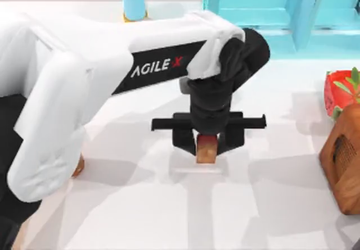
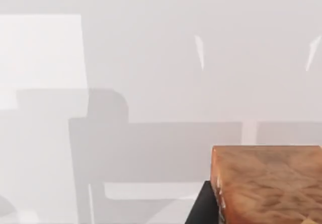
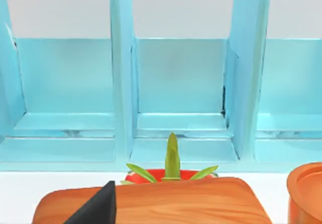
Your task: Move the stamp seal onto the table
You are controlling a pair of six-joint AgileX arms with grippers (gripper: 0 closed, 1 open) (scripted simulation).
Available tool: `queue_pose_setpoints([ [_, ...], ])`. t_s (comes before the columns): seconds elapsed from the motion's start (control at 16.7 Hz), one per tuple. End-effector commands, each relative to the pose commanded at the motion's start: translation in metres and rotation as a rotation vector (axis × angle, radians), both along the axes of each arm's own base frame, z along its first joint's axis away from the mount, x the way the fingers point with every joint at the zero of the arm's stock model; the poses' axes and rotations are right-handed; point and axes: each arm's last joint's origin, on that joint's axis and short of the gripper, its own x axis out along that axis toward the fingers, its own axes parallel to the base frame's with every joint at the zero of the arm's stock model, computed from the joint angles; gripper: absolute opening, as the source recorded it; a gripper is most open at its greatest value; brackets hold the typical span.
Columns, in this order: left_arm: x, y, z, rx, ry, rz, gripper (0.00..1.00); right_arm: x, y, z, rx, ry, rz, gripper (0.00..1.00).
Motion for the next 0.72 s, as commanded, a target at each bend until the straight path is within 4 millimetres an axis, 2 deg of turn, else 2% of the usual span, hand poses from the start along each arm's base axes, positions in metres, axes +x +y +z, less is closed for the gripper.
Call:
queue_pose_setpoints([
  [0.12,-0.0011,-0.0001,-0.0098,0.005,0.004,-0.002,0.00,0.0000,0.0000,0.0000,0.000,0.000,0.000,1.00],
  [0.36,-0.0012,-0.0002,-0.0105,0.005,0.004,-0.002,0.00,0.0000,0.0000,0.0000,0.000,0.000,0.000,1.00],
  [0.72,-0.0012,-0.0002,-0.0105,0.005,0.004,-0.002,0.45,0.0000,0.0000,0.0000,0.000,0.000,0.000,1.00],
])
